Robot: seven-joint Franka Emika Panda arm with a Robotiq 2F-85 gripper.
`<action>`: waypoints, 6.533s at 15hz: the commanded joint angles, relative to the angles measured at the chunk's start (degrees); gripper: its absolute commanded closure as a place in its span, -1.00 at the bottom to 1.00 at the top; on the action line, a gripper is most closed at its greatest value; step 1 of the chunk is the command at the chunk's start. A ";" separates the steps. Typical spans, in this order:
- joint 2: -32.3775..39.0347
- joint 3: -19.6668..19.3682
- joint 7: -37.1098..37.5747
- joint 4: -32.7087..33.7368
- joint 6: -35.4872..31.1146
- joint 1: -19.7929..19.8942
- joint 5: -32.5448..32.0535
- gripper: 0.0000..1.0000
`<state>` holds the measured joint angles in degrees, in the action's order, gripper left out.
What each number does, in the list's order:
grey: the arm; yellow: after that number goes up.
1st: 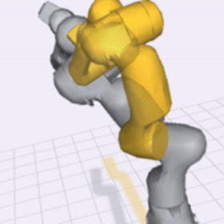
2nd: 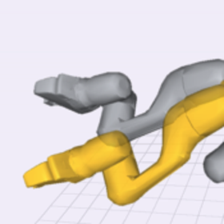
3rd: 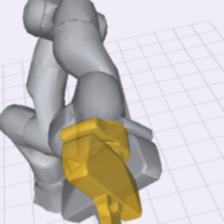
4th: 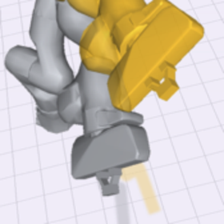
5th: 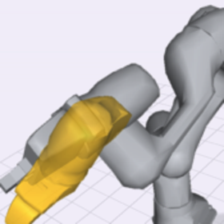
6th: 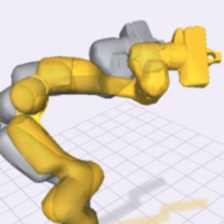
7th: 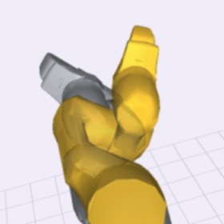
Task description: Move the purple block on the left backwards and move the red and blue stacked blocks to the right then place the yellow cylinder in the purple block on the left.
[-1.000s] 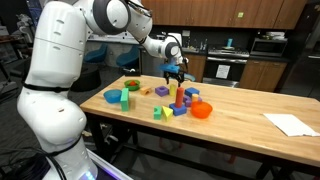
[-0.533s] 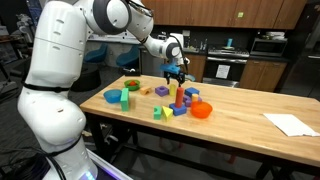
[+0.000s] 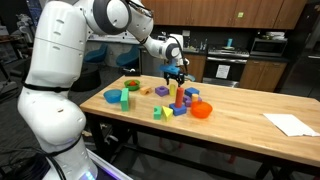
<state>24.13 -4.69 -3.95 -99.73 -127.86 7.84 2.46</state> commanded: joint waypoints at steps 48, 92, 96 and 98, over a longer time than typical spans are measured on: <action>-16.18 -0.12 -31.07 -8.07 -0.89 2.41 -6.42 0.68; -12.45 4.62 -50.54 -11.40 -1.14 -2.76 1.03 0.68; -10.63 4.53 -50.51 -9.17 -0.83 -1.98 1.15 0.68; -9.58 4.58 -50.46 -8.09 -0.47 -1.61 1.05 0.68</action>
<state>12.69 -0.30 -53.38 -110.39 -129.20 5.44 2.72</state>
